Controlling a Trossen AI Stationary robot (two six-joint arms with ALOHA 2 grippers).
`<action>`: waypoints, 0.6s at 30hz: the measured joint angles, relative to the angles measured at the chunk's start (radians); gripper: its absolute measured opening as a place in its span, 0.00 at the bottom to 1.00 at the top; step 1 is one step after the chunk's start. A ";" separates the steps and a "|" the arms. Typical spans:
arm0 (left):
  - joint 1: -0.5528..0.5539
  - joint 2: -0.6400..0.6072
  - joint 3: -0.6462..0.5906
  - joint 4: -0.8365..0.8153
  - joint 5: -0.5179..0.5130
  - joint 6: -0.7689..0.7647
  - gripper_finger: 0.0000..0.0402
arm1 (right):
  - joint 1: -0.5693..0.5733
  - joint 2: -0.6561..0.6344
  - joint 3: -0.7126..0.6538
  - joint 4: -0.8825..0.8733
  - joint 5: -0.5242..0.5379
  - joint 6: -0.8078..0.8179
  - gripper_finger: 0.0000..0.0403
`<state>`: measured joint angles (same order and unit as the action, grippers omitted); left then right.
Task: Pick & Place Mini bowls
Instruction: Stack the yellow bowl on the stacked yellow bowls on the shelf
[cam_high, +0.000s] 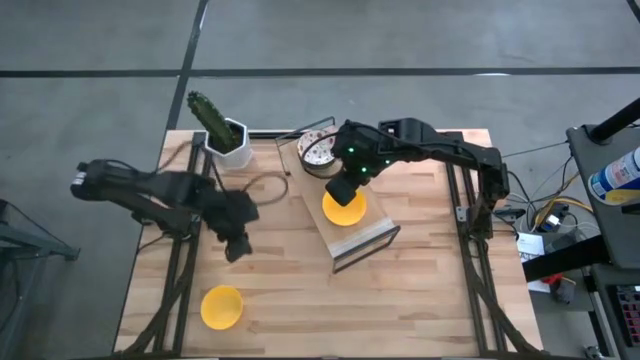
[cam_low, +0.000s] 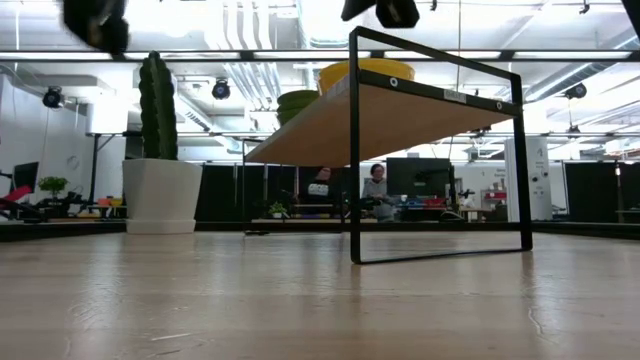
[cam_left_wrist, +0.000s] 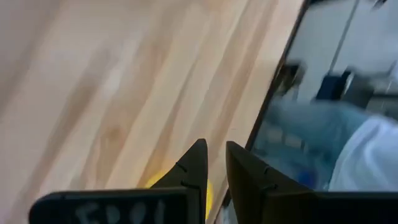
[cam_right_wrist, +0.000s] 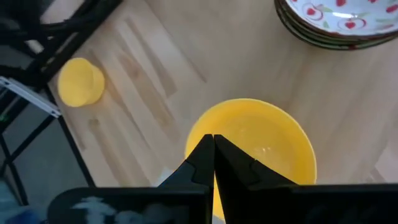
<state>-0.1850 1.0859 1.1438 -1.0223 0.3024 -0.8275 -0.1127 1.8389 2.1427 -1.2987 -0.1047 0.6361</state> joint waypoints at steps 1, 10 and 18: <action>-0.013 0.000 -0.035 0.001 0.008 -0.006 0.13 | 0.000 0.000 0.007 0.000 0.000 -0.001 0.02; -0.139 0.000 -0.311 -0.013 0.043 -0.102 0.13 | 0.000 0.000 0.030 0.001 0.002 -0.003 0.02; -0.240 -0.011 -0.395 0.080 0.075 -0.157 0.23 | 0.011 0.000 0.029 0.006 0.002 0.007 0.02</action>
<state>-0.4251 1.0751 0.7490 -0.9421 0.3774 -0.9842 -0.1018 1.8389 2.1719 -1.2928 -0.1024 0.6430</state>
